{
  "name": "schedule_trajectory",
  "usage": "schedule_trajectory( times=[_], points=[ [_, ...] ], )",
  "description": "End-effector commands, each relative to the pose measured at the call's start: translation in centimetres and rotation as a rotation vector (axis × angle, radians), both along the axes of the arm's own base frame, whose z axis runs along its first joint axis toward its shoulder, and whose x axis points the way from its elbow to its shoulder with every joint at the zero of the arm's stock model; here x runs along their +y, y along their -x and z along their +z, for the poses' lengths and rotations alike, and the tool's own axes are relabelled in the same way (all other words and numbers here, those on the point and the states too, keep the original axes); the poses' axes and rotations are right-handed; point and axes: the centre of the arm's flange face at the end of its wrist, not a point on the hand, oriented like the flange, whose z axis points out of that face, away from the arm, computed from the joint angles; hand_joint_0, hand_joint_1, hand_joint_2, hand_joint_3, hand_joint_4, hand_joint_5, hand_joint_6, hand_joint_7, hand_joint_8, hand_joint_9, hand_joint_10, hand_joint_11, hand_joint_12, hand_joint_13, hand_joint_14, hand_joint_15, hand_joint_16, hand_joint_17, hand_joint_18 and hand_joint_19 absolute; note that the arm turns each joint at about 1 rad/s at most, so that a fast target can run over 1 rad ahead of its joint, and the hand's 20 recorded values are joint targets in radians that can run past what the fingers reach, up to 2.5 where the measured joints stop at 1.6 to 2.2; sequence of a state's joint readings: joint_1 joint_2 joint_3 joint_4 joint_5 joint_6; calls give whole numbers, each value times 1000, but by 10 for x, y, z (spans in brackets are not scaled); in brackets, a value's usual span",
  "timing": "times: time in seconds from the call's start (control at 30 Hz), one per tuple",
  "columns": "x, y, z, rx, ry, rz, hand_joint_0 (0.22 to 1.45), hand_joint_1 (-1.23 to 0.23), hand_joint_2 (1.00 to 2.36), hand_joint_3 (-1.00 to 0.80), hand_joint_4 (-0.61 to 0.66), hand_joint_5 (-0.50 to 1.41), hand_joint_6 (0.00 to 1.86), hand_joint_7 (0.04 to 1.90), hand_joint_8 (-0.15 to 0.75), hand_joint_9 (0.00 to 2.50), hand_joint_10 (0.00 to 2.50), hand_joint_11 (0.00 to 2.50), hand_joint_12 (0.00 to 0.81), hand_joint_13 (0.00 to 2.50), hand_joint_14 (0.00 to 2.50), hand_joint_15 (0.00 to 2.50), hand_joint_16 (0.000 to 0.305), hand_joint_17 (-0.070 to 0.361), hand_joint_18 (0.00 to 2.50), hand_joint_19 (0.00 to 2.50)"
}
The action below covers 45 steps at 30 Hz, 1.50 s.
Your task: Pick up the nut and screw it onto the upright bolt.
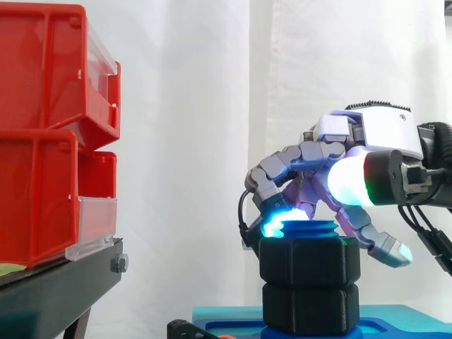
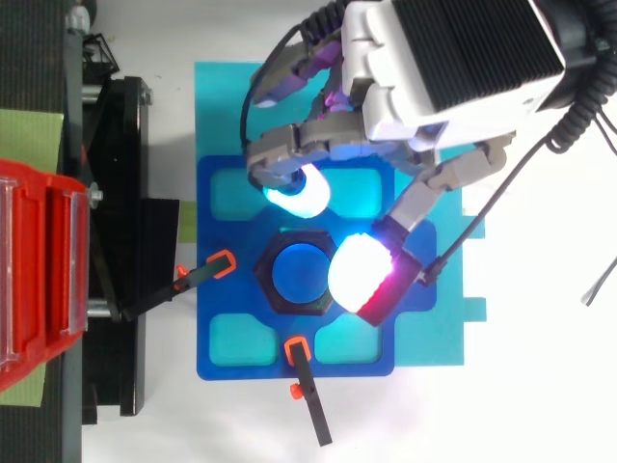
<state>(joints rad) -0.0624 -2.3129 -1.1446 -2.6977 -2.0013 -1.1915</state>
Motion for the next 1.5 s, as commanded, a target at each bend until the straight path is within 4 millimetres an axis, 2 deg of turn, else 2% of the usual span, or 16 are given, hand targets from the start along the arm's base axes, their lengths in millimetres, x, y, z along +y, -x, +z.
schedule_trajectory(
  times=[0.0,0.13,0.23,0.33,0.4,0.43,0.5,0.7,0.87,1.0,1.1,1.33,1.47],
  points=[
    [-9,3,1,2,1,-3,469,-250,1000,-500,112,113,500,1510,281,2245,24,615,236,1448,0,21,18,39,946,0],
    [-17,5,1,3,2,0,459,-227,1000,-500,106,115,500,1533,285,2280,28,668,243,1482,0,34,19,43,984,11],
    [-19,6,1,0,4,6,449,-211,1000,-500,123,87,502,1447,312,2176,24,619,264,1403,0,41,27,60,912,7],
    [-22,6,1,-1,0,5,444,-208,1000,-500,183,30,505,1249,308,1894,20,507,306,1288,4,80,36,80,809,46],
    [-22,6,1,-4,-1,5,439,-208,1000,-500,257,-27,505,1041,324,1733,18,473,337,1182,4,89,42,94,774,71],
    [-22,6,2,-6,-1,4,439,-209,1000,-500,262,-33,505,1021,324,1714,18,458,341,1175,3,85,42,94,775,77],
    [-20,5,2,-9,-1,5,432,-217,1000,-500,264,-81,504,908,326,1519,16,413,372,1035,3,75,49,111,750,110],
    [-8,2,1,-11,-3,19,409,-314,1000,-500,218,-163,503,791,331,1114,10,284,435,708,0,13,58,131,618,116],
    [4,2,-4,6,-7,24,396,-292,1000,-500,198,-172,502,741,334,939,6,166,447,534,0,0,64,143,466,82],
    [11,5,-15,25,-13,18,390,-252,1000,-500,195,-174,502,727,335,861,5,132,452,492,0,0,66,148,409,61],
    [16,4,-14,30,-21,21,388,-249,1000,-500,195,-174,502,729,331,832,4,115,455,477,0,0,66,149,383,57],
    [22,3,-16,38,-25,29,393,-278,1000,-500,218,-161,503,776,336,830,8,150,452,468,0,0,66,148,375,73],
    [25,4,-17,49,-26,33,411,-328,1000,-500,253,-129,503,885,342,909,7,217,439,503,0,0,63,142,402,100]
  ],
)
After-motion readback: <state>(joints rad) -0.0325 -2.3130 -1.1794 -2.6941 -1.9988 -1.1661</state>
